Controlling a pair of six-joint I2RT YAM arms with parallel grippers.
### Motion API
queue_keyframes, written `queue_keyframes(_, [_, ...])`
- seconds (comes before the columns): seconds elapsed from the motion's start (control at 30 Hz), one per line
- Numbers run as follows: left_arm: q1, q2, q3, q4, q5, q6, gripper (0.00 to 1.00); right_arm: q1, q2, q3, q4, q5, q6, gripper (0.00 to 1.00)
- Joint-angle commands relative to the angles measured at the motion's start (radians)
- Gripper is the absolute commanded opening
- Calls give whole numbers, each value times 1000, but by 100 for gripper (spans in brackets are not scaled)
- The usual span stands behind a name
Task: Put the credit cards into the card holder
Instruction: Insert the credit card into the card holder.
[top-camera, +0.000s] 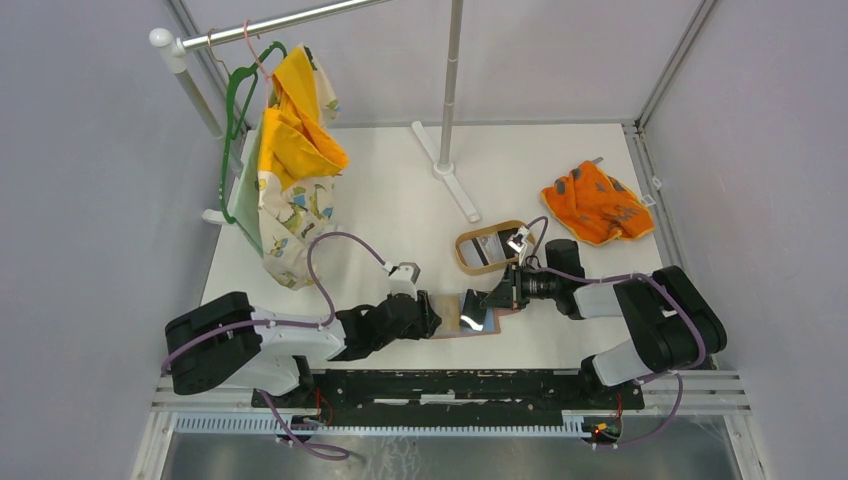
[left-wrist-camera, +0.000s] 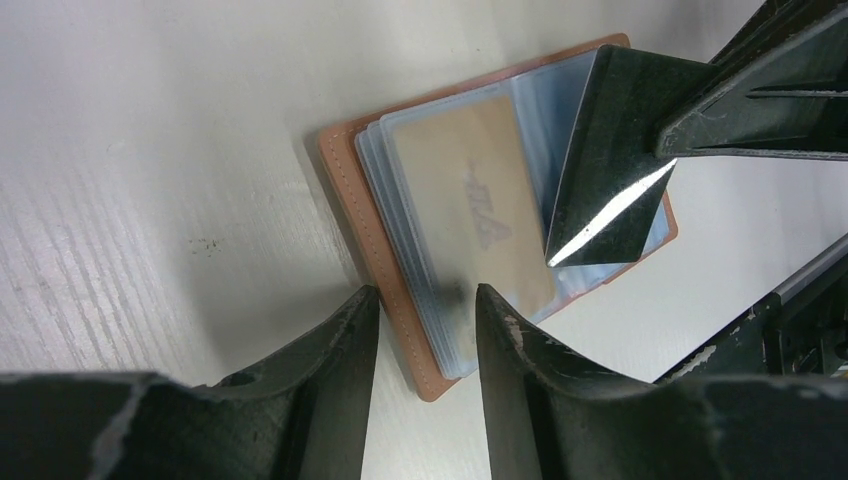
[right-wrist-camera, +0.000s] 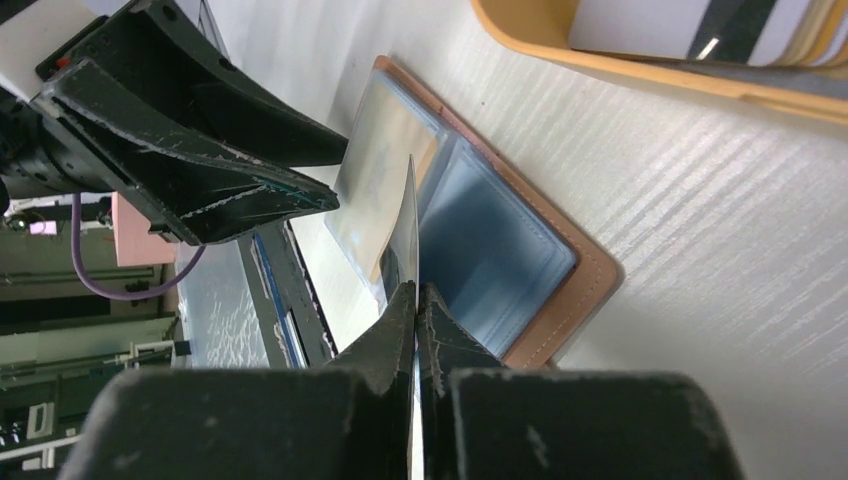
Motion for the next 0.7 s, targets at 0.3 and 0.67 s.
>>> queue_keyframes(0.3, [-4,40,9,-38,2,-28,40,37,19,39,-36,91,51,0])
queue_keyframes(0.67, [-5,51,9,-38,-2,-32,36,69,33,73,-132,112,-1,0])
